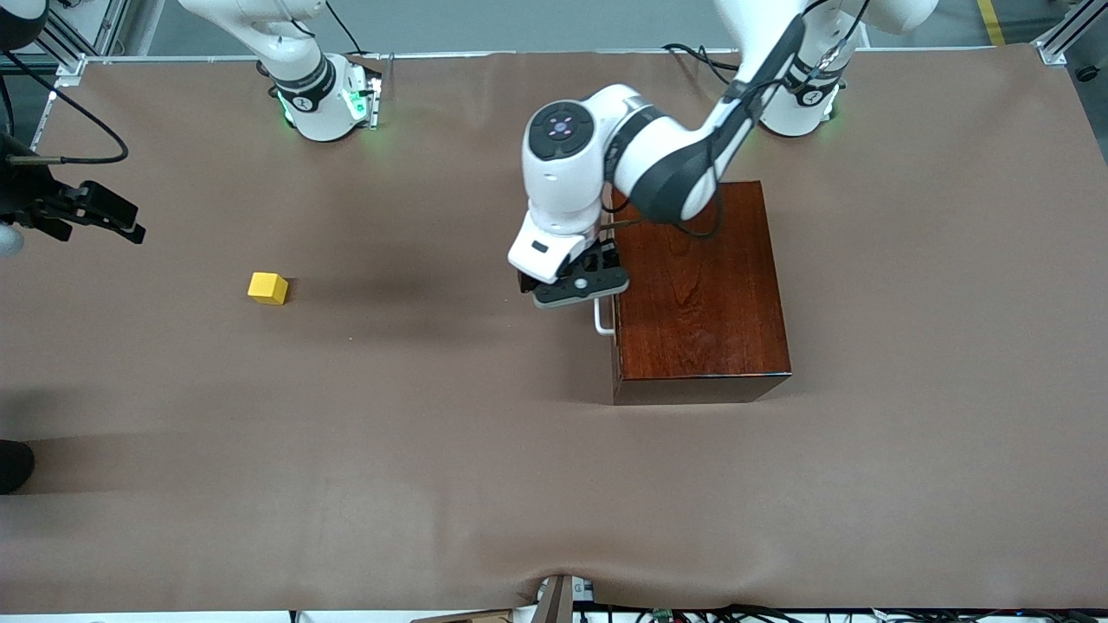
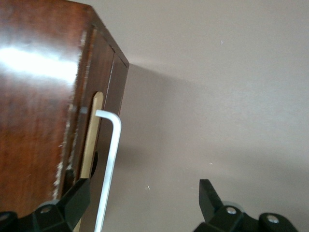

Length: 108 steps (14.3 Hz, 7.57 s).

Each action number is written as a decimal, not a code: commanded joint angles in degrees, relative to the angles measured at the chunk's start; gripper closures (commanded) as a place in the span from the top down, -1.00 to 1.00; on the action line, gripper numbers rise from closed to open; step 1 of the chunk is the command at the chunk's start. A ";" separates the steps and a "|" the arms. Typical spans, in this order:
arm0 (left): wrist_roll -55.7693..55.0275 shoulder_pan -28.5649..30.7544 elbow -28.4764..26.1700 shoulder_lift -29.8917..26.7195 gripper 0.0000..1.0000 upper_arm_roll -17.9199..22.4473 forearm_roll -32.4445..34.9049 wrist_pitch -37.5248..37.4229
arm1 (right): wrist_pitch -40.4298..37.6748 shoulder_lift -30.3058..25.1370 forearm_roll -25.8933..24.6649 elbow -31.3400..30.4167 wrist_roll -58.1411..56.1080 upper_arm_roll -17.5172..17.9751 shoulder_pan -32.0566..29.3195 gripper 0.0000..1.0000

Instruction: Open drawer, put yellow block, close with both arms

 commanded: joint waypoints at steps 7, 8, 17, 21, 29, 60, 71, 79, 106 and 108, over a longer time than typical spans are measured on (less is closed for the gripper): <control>3.97 -1.89 2.88 5.83 1.00 0.57 5.90 -0.45 | -0.79 0.33 -0.98 1.01 0.37 0.06 0.12 1.00; 4.33 -1.89 2.88 6.18 1.00 0.48 6.26 -0.36 | -0.88 0.33 -0.98 1.01 0.37 0.06 0.12 1.00; 4.42 -2.24 2.36 6.62 1.00 0.04 5.82 -4.40 | -0.79 0.33 -0.98 1.01 0.37 0.06 0.12 1.00; 4.42 -2.59 2.36 6.62 1.00 -0.05 5.74 -6.16 | -0.79 0.33 -0.98 1.01 0.37 0.06 0.12 1.00; 4.33 -3.03 2.53 7.41 1.00 -0.05 1.87 -5.73 | -0.79 0.41 -0.98 1.10 0.37 0.06 0.12 1.00; 3.98 -5.49 3.06 9.35 1.00 -1.45 -0.77 10.53 | -0.88 0.33 -0.98 1.10 0.37 0.06 0.12 1.00; 4.24 -6.90 5.61 11.90 1.00 -1.45 -0.77 13.52 | -0.88 0.33 -0.98 1.01 0.37 0.06 0.12 1.00; 4.33 -7.16 6.40 12.42 1.00 -1.45 -0.77 16.42 | -3.44 -6.85 -1.86 -7.04 -2.78 -0.64 -3.82 1.00; 4.59 -6.11 6.40 6.45 1.00 -1.45 -0.86 14.32 | 56.69 16.85 -1.86 -46.01 -2.62 -0.38 -4.80 1.00; 4.68 -4.19 6.31 3.91 1.00 -1.19 -0.86 12.22 | 55.81 16.85 -1.86 -45.92 -2.80 -0.38 -4.80 0.35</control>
